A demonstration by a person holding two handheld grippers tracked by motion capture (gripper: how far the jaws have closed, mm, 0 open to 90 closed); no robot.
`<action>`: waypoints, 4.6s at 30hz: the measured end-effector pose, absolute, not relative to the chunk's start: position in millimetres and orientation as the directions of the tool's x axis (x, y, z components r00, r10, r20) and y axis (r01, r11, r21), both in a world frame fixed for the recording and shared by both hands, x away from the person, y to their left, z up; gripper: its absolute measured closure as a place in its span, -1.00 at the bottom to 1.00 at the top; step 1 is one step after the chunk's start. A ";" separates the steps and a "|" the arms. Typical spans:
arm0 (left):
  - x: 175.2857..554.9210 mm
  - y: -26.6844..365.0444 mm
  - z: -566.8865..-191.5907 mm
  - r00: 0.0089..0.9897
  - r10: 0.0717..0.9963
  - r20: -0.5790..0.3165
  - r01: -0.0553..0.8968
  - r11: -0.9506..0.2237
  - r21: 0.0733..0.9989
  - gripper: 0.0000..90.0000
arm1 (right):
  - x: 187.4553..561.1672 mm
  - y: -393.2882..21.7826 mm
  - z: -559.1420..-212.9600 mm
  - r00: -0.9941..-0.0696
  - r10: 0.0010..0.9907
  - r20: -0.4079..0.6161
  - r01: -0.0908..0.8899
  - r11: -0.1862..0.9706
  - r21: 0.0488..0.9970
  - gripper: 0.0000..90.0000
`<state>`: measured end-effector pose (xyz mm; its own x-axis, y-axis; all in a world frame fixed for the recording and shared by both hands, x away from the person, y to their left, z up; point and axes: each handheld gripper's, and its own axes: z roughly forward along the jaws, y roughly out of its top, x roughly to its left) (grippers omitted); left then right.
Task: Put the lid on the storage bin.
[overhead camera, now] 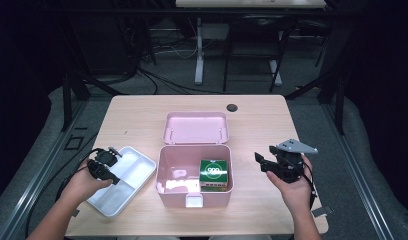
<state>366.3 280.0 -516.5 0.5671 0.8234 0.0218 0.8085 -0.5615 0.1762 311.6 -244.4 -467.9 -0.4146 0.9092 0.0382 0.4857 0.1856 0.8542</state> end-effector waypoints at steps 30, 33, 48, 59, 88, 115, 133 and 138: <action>385.6 272.7 -541.8 0.576 0.818 -0.006 0.816 -0.575 0.058 0.92 | 309.9 -242.2 -469.5 -0.433 0.901 0.034 0.469 0.193 0.862 -0.13; 385.9 270.8 -543.6 0.576 0.817 0.007 0.816 -0.576 0.051 0.93 | 309.9 -242.3 -469.6 -0.434 0.900 0.037 0.469 0.191 0.862 -0.13; 386.7 277.1 -537.3 0.568 0.823 0.002 0.822 -0.568 0.038 0.98 | 310.3 -241.0 -470.7 -0.439 0.898 0.037 0.468 0.193 0.863 -0.13; 384.3 282.5 -510.1 0.581 0.814 -0.005 0.812 -0.579 0.074 0.98 | 310.2 -241.2 -470.7 -0.437 0.899 0.036 0.467 0.193 0.863 -0.13; 367.0 260.8 -404.1 0.767 0.631 0.116 0.612 -0.774 0.162 0.98 | 311.0 -242.6 -471.6 -0.427 0.903 0.052 0.469 0.172 0.866 -0.13; 365.3 203.1 -356.1 0.884 0.441 0.153 0.410 -0.890 0.198 0.98 | 311.4 -243.3 -472.1 -0.425 0.903 0.065 0.470 0.159 0.868 -0.13; 364.8 127.4 -354.9 0.957 0.252 0.146 0.225 -0.958 0.179 0.98 | 311.3 -245.3 -471.8 -0.418 0.906 0.070 0.465 0.147 0.873 -0.13; 363.8 106.9 -356.8 0.966 0.208 0.153 0.178 -0.966 0.187 0.98 | 311.5 -245.3 -472.0 -0.417 0.906 0.067 0.467 0.150 0.872 -0.13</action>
